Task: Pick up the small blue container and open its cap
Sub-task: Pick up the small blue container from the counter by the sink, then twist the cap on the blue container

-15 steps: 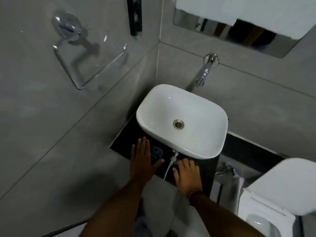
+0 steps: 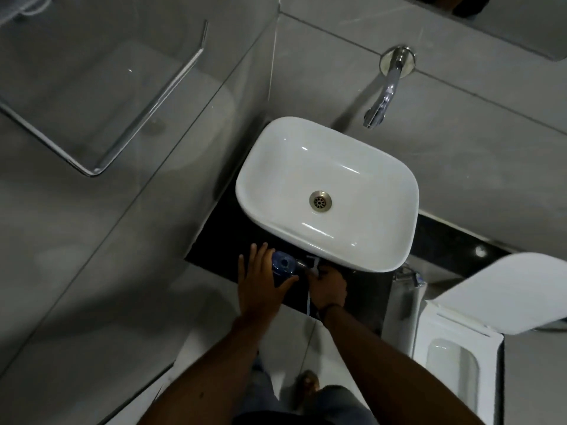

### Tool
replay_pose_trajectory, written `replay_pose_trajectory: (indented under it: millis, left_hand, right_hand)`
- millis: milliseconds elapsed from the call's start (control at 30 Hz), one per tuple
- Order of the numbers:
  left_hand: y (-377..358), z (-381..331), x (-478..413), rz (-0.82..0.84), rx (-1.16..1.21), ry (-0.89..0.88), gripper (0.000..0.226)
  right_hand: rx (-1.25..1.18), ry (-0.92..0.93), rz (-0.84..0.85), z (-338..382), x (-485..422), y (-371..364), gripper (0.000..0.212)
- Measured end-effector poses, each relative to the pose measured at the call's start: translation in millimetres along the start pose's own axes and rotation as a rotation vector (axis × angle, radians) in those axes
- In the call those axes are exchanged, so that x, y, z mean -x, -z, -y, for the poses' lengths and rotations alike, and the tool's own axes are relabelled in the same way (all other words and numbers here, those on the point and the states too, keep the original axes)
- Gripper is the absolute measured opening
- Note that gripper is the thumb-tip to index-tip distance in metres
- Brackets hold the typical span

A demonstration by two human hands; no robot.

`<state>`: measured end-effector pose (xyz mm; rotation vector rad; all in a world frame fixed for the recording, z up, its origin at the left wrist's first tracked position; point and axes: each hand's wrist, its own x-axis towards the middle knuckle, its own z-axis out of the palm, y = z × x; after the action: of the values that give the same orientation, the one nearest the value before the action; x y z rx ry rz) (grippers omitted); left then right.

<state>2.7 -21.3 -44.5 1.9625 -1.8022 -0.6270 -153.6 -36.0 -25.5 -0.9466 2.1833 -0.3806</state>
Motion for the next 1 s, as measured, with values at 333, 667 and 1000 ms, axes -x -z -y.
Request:
replay_pose_trajectory:
  millis: [333, 667, 1000]
  left_hand:
    - [2.8, -1.7, 3.3, -0.032, 0.024, -0.012, 0.088]
    - [5.5, -2.8, 3.1, -0.032, 0.004, -0.037, 0.087]
    - [4.8, -1.8, 2.6, -0.019, 0.004, -0.040, 0.087]
  right_hand:
    - [-0.273, 0.579, -0.172, 21.0, 68.6, 82.2, 0.023]
    - [-0.556, 0.703, -0.039, 63.1, 82.0, 62.9, 0.042]
    - [-0.276, 0.707, 0.069, 45.3, 52.6, 18.1, 0.019]
